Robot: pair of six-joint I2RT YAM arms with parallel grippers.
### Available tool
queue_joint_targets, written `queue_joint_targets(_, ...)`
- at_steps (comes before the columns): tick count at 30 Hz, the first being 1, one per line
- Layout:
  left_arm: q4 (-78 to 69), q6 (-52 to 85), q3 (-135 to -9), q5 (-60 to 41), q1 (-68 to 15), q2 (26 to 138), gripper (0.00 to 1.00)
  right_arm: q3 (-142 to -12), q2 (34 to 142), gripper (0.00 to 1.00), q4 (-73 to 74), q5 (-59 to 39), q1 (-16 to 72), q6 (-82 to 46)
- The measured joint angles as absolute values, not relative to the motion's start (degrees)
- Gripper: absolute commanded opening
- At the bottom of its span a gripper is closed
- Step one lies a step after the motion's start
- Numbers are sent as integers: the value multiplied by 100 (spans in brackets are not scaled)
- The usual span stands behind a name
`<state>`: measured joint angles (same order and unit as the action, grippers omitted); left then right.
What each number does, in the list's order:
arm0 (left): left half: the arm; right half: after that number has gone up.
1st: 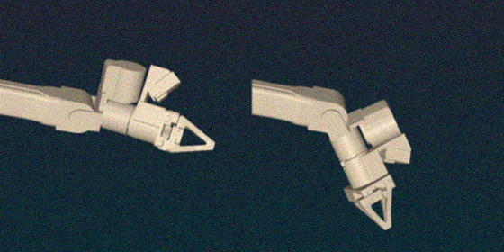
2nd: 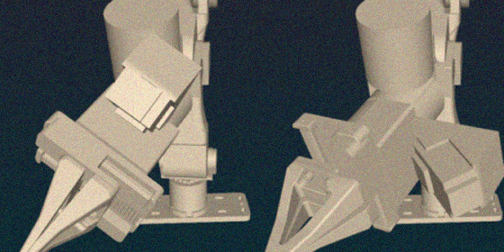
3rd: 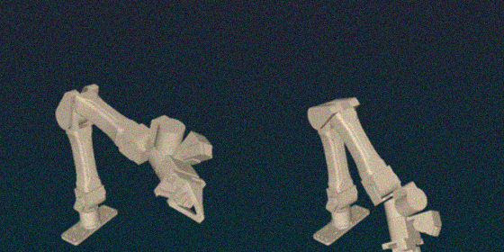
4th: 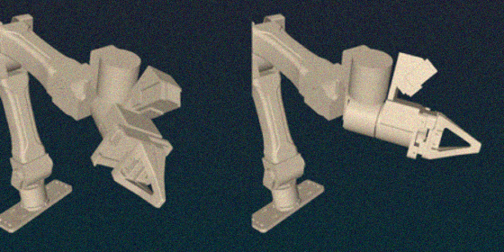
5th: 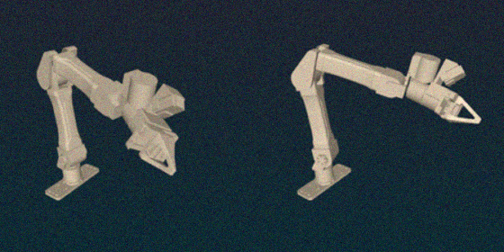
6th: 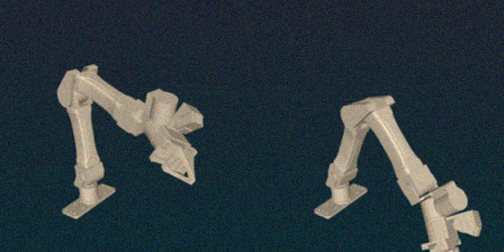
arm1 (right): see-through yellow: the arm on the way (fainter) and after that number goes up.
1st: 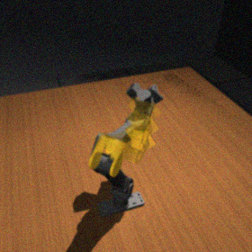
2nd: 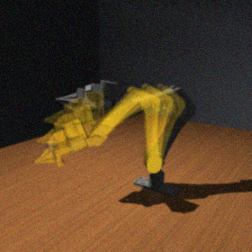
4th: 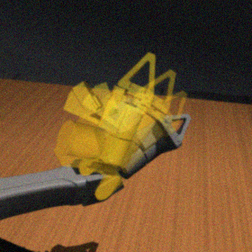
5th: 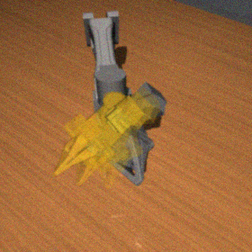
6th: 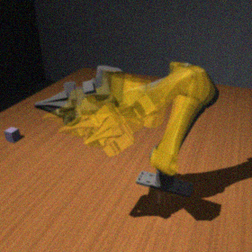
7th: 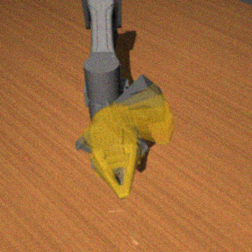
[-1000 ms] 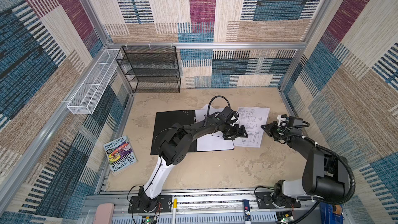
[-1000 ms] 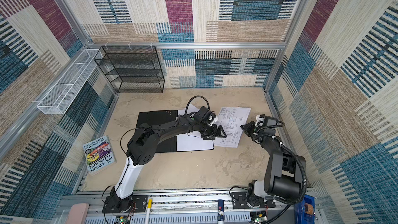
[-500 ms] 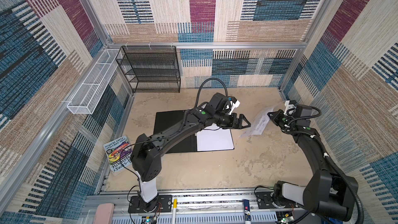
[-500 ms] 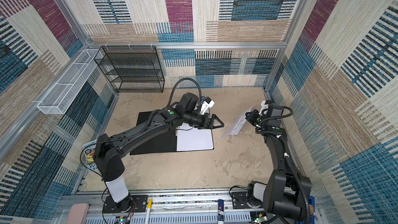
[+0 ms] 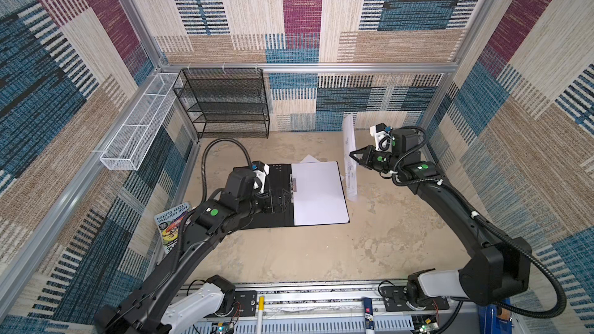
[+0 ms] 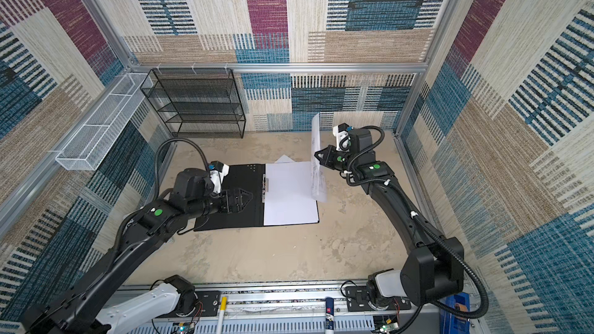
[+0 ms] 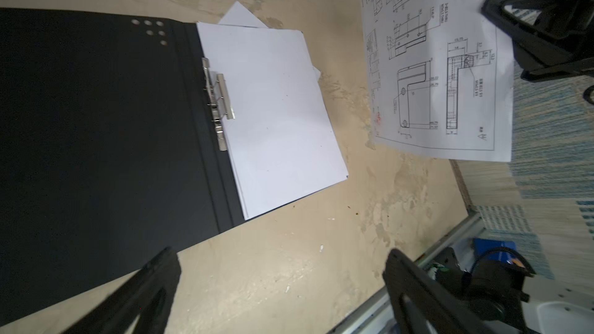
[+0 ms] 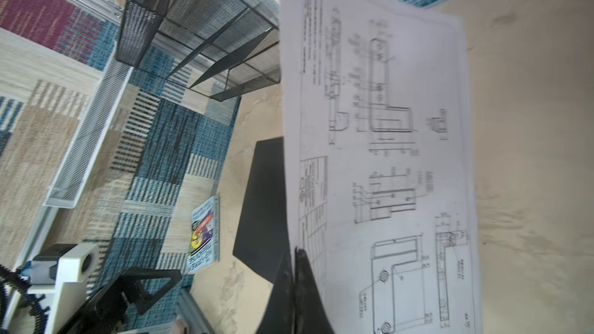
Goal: Put the files into the folder
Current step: 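Lift the drawing sheet with the right gripper while the left moves to the folder, then lay the drawing sheet onto the folder's clipped stack with the right gripper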
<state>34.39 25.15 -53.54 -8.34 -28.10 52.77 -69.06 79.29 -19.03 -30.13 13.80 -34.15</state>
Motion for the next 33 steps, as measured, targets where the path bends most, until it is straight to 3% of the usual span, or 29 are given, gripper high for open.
queue_joint_targets(7,3201,2167,-4167,3,-2777,3975,99,-6827,8309,0,-1535,-3577,1343,-3710)
queue_joint_targets(20,3009,1955,-4215,73,-2749,4429,99,-6012,9697,0,-869,-3750,1162,-3489)
queue_joint_targets(33,2902,1957,-4427,-1120,-2613,5341,99,-5736,10178,0,-322,-3730,1240,-3378)
